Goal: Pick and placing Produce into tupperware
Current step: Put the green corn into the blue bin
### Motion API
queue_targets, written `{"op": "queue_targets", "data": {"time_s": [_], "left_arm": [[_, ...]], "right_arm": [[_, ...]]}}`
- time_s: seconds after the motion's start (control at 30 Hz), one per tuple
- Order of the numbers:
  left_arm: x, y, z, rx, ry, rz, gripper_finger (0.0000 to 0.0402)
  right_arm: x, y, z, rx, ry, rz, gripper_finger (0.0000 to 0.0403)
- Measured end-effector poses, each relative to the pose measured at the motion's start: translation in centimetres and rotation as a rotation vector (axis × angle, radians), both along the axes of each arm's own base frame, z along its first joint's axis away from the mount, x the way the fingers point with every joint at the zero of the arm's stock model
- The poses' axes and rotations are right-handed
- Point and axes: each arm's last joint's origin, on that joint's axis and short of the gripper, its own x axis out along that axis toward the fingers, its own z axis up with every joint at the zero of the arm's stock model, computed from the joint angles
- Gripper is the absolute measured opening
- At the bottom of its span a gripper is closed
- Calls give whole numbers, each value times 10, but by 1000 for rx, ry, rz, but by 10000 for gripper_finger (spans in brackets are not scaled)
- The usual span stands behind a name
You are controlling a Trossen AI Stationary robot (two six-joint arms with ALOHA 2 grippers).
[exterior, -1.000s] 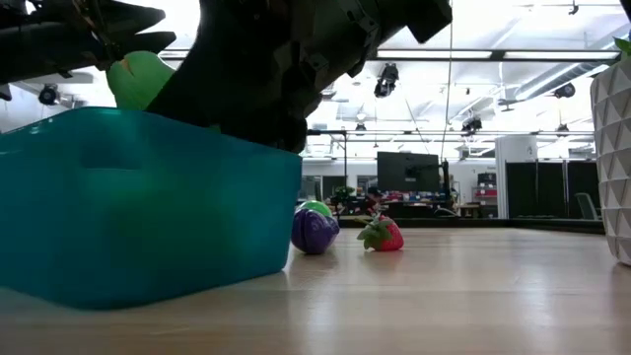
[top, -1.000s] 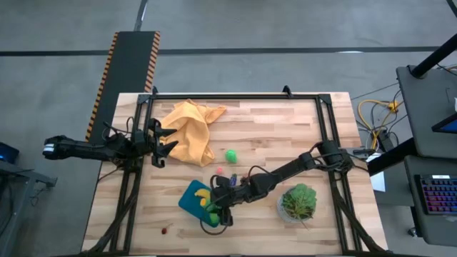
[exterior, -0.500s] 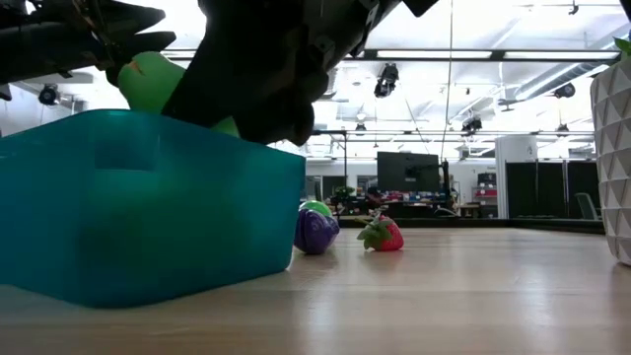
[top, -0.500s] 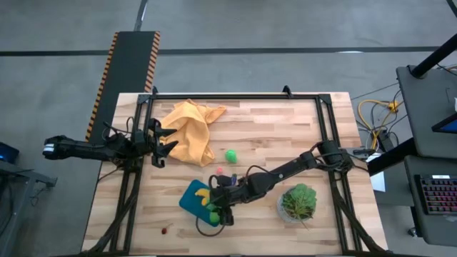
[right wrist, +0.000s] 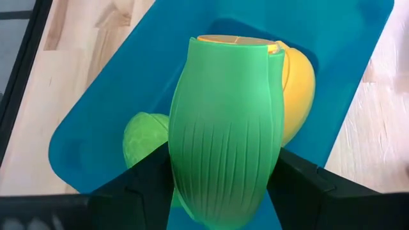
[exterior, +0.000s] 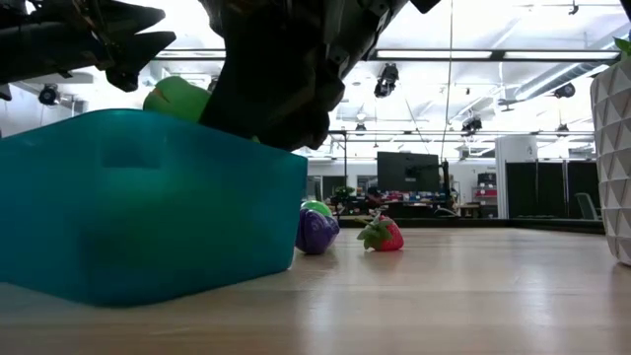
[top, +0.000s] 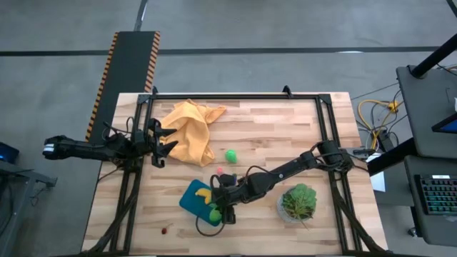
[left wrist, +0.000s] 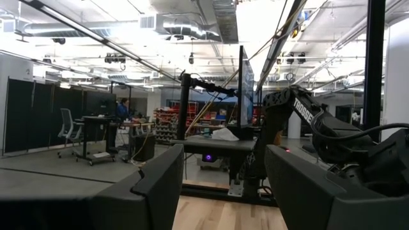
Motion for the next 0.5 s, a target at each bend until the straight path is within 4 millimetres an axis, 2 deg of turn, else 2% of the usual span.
{"op": "queue_targets", "data": {"time_s": [0.5], "left_arm": [[0,0,0,0,0,0,206]], "right_arm": [[-1,3,0,-21,-2,31,206]]}}
